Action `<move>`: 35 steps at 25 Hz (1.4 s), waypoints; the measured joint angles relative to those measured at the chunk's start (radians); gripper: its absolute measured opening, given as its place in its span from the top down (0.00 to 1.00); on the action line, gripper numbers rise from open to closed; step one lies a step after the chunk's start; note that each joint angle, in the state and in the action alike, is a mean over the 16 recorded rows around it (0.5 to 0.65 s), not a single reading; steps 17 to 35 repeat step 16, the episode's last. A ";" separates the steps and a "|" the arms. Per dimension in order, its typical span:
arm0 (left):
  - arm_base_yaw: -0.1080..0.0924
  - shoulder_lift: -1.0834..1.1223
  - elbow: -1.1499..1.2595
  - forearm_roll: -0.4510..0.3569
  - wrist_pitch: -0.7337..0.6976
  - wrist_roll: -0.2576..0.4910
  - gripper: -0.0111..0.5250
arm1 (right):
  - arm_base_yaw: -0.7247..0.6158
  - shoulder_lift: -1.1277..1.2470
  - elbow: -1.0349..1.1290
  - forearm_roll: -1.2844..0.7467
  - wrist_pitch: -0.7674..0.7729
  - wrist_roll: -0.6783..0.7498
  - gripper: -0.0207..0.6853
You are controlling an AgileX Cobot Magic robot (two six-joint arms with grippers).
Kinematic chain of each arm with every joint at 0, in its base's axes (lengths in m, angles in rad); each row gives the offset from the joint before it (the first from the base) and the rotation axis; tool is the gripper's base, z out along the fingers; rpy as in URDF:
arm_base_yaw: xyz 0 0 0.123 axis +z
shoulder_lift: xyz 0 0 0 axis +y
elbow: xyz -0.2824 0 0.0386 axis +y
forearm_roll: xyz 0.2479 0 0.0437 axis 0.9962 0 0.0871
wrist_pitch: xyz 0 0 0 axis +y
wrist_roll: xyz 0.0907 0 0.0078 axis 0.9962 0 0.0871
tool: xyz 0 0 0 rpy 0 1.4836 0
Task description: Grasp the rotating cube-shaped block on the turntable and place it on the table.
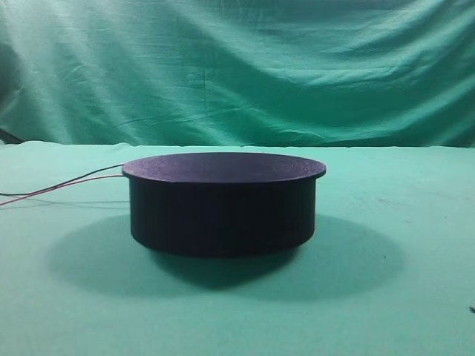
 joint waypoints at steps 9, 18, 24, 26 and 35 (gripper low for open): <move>0.000 0.000 0.000 0.000 0.000 0.000 0.98 | 0.000 -0.003 0.005 0.000 -0.003 0.001 0.97; 0.000 0.000 0.000 0.000 0.000 0.000 0.98 | 0.000 -0.003 0.005 0.000 -0.003 0.002 0.97; 0.000 0.000 0.000 0.000 0.000 0.000 0.98 | 0.000 -0.003 0.005 0.000 -0.003 0.002 0.97; 0.000 0.000 0.000 0.000 0.000 0.000 0.98 | 0.000 -0.003 0.005 0.000 -0.003 0.002 0.97; 0.000 0.000 0.000 0.000 0.000 0.000 0.98 | 0.000 -0.003 0.005 0.000 -0.003 0.002 0.97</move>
